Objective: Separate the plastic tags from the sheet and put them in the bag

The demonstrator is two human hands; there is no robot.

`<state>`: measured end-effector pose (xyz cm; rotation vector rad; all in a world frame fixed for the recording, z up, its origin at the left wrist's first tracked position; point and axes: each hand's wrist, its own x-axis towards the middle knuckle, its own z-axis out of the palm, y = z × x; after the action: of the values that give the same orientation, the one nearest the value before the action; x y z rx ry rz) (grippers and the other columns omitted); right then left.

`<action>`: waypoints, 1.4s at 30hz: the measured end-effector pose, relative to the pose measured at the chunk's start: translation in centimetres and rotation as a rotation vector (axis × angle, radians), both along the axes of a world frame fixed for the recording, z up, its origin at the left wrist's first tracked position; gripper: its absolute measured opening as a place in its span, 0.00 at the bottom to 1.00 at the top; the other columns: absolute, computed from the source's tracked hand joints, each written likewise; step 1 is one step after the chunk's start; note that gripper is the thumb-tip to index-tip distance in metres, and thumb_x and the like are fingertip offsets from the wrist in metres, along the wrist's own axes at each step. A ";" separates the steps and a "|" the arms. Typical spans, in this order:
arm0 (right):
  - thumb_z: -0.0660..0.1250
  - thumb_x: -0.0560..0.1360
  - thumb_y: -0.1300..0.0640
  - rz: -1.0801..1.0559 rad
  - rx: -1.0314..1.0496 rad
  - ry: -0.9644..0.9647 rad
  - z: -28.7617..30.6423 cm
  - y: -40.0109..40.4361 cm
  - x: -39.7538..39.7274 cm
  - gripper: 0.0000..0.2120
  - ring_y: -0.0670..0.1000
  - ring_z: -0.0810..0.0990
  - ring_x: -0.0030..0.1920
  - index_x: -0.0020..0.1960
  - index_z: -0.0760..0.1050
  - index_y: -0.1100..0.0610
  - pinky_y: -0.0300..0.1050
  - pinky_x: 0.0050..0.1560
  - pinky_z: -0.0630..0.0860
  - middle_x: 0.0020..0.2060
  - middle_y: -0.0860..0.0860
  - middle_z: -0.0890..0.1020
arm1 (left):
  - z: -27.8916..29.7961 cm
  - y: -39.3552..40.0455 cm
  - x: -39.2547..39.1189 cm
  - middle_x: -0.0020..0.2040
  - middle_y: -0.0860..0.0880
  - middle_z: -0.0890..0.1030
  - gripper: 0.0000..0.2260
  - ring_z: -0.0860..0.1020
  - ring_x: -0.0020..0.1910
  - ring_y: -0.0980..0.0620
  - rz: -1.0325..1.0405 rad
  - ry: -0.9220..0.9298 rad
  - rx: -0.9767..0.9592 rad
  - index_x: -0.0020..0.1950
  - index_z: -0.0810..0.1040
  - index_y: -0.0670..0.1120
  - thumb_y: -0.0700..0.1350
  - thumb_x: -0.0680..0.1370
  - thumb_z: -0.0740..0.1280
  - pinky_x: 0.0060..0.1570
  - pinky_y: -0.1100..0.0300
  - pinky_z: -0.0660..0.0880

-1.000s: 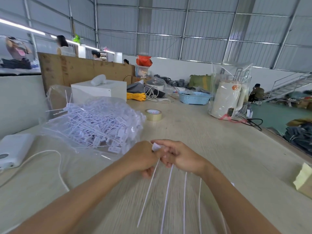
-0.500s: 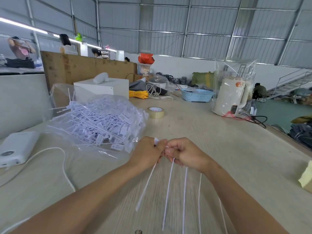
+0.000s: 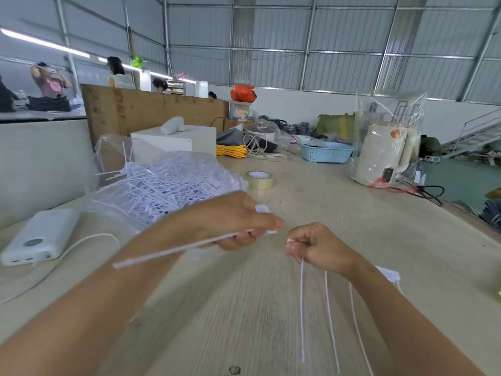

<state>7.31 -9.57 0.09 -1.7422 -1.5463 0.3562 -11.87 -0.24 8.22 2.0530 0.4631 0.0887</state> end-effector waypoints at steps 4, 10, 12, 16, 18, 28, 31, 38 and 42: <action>0.63 0.76 0.68 0.041 0.030 0.007 0.2 0.4 -0.8 0.20 0.36 0.77 0.29 0.27 0.72 0.57 0.25 0.33 0.68 0.25 0.46 0.76 | 1.9 5.1 -3.2 0.22 0.51 0.72 0.21 0.68 0.19 0.55 0.200 0.129 0.383 0.26 0.73 0.47 0.55 0.77 0.64 0.22 0.66 0.66; 0.62 0.76 0.70 0.045 -0.012 0.059 -0.1 0.4 -1.2 0.13 0.35 0.75 0.25 0.34 0.76 0.71 0.26 0.29 0.67 0.26 0.51 0.75 | -1.9 11.4 -2.9 0.45 0.42 0.79 0.07 0.74 0.39 0.47 0.332 0.443 0.789 0.45 0.72 0.42 0.44 0.80 0.60 0.33 0.61 0.66; 0.62 0.77 0.69 0.043 -0.010 0.081 0.1 0.3 -1.4 0.13 0.35 0.74 0.24 0.35 0.76 0.70 0.26 0.28 0.67 0.25 0.49 0.74 | -2.6 12.1 -1.6 0.52 0.40 0.78 0.07 0.74 0.46 0.45 0.345 0.435 0.875 0.49 0.74 0.40 0.43 0.80 0.60 0.40 0.58 0.67; 0.62 0.77 0.66 0.059 0.004 0.109 0.8 0.1 -1.9 0.18 0.39 0.69 0.21 0.30 0.74 0.57 0.29 0.27 0.65 0.24 0.49 0.74 | -3.0 13.2 0.8 0.57 0.42 0.77 0.08 0.75 0.52 0.44 0.411 0.361 0.959 0.56 0.74 0.40 0.38 0.79 0.59 0.46 0.58 0.70; 0.62 0.77 0.66 0.064 0.000 0.117 0.9 0.1 -2.2 0.20 0.40 0.68 0.21 0.29 0.73 0.53 0.31 0.27 0.65 0.24 0.49 0.74 | -3.0 13.6 1.7 0.60 0.43 0.76 0.11 0.75 0.56 0.43 0.473 0.310 0.971 0.60 0.75 0.43 0.37 0.78 0.60 0.54 0.53 0.74; 0.62 0.78 0.64 0.054 -0.017 0.202 1.0 -0.1 -2.4 0.14 0.46 0.67 0.22 0.34 0.75 0.58 0.39 0.26 0.65 0.27 0.53 0.77 | -4.1 12.3 3.1 0.59 0.39 0.74 0.10 0.73 0.59 0.42 0.503 0.368 1.050 0.57 0.76 0.38 0.41 0.79 0.62 0.56 0.54 0.72; 0.63 0.78 0.62 0.042 -0.008 0.213 0.9 0.0 -2.3 0.11 0.48 0.70 0.24 0.38 0.77 0.60 0.38 0.28 0.69 0.33 0.50 0.80 | -2.8 8.9 2.2 0.61 0.43 0.71 0.13 0.70 0.62 0.43 0.531 0.601 1.212 0.62 0.73 0.42 0.38 0.77 0.63 0.53 0.54 0.71; 0.61 0.75 0.72 0.028 0.079 0.182 0.5 0.6 -1.8 0.14 0.42 0.72 0.24 0.44 0.77 0.54 0.36 0.27 0.69 0.28 0.49 0.77 | -2.2 -1.6 3.3 0.32 0.42 0.81 0.18 0.78 0.22 0.51 0.213 0.227 0.405 0.39 0.76 0.40 0.51 0.81 0.59 0.23 0.68 0.70; 0.61 0.72 0.76 0.054 0.083 0.166 0.3 0.5 -1.3 0.16 0.36 0.76 0.29 0.47 0.77 0.57 0.30 0.33 0.70 0.28 0.40 0.79 | -5.7 -2.0 5.1 0.31 0.39 0.81 0.26 0.78 0.22 0.48 0.247 0.098 0.129 0.34 0.74 0.43 0.62 0.79 0.55 0.25 0.67 0.72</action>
<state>5.98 -9.07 0.40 -1.5694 -1.4699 0.4460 -6.81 -2.20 2.49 2.1238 0.7896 0.1704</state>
